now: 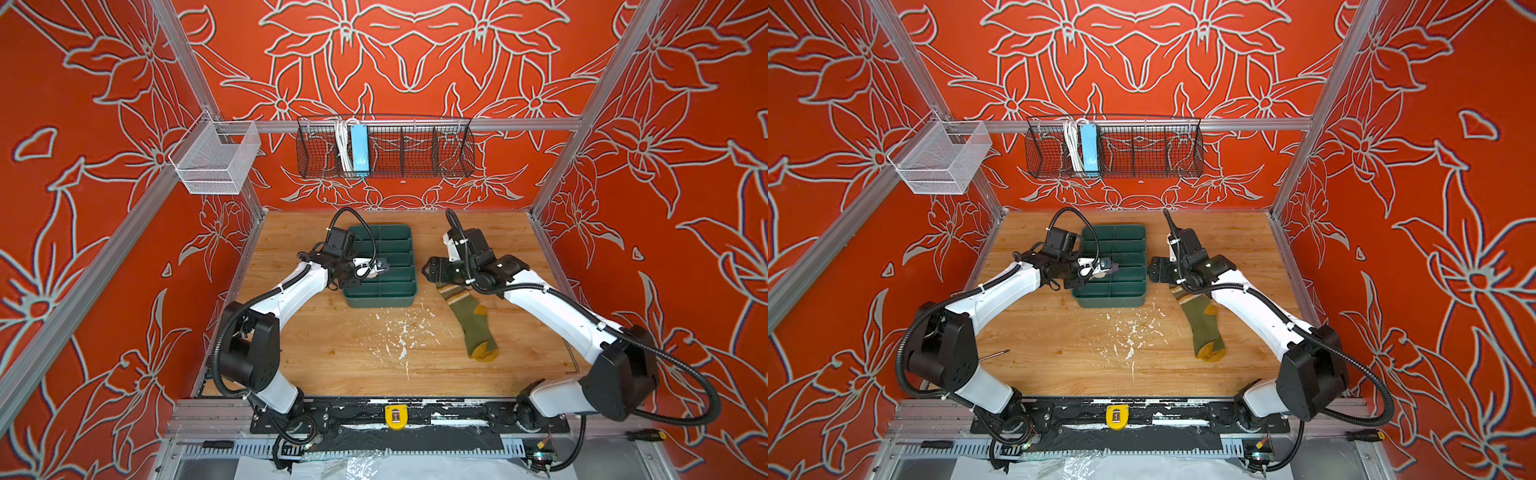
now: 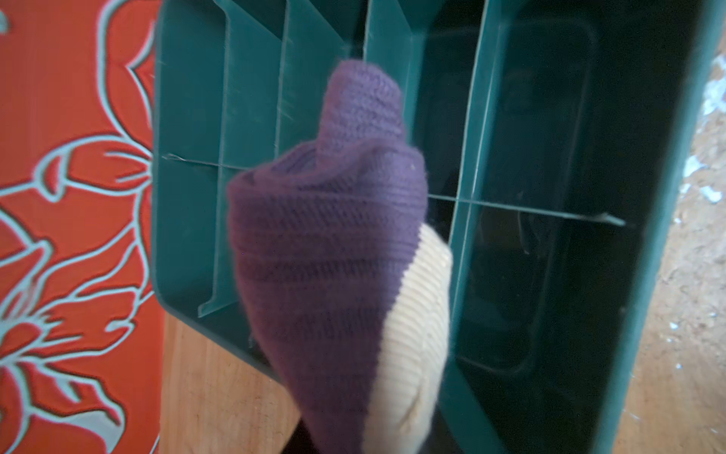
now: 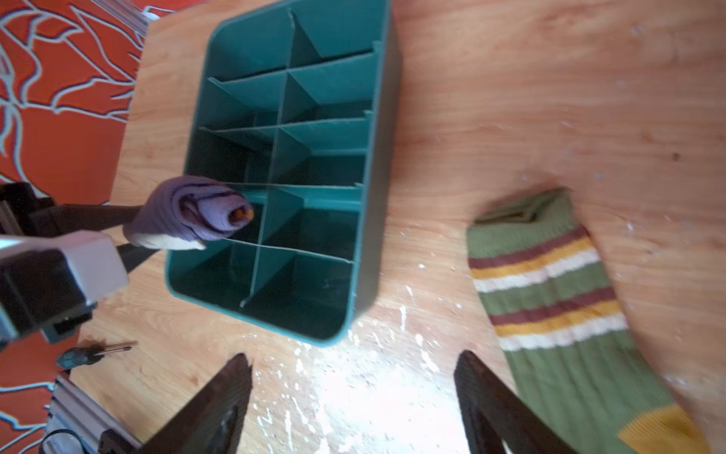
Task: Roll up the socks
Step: 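Carry the rolled purple sock over the green tray with the left gripper, then lower the purple roll into a tray compartment and open the left gripper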
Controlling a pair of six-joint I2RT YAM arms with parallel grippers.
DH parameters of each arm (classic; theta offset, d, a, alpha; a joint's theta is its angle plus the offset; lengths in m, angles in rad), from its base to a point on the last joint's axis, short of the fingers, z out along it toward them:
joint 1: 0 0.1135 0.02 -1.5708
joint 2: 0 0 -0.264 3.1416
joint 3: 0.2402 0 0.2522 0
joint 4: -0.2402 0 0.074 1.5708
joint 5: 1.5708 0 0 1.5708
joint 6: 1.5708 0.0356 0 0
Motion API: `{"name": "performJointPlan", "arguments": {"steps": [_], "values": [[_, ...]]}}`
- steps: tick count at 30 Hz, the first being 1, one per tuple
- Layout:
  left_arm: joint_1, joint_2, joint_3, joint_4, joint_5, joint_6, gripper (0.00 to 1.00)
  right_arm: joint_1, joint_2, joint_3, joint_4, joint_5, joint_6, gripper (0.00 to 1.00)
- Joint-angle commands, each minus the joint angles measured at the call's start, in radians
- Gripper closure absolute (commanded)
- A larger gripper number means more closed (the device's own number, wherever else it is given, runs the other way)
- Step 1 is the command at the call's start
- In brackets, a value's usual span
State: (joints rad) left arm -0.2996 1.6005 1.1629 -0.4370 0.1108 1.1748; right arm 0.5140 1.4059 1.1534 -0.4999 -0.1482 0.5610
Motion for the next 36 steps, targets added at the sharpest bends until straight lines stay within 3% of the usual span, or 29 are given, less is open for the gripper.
{"name": "performJointPlan", "arguments": {"steps": [1, 14, 26, 36], "values": [[0.007, 0.019, -0.003, -0.035, -0.019, 0.049, 1.00, -0.020, -0.026, -0.047, -0.025, 0.006, 0.001, 0.16], [0.007, 0.084, 0.024, -0.094, -0.216, 0.069, 1.00, -0.078, 0.010, -0.063, 0.022, -0.097, -0.045, 0.16], [-0.019, 0.238, 0.110, -0.203, -0.270, 0.107, 1.00, -0.153, -0.019, -0.104, 0.047, -0.170, -0.062, 0.16], [-0.036, 0.335, 0.082, -0.195, -0.298, 0.035, 1.00, -0.173, 0.002, -0.106, 0.052, -0.201, -0.078, 0.16]]}}
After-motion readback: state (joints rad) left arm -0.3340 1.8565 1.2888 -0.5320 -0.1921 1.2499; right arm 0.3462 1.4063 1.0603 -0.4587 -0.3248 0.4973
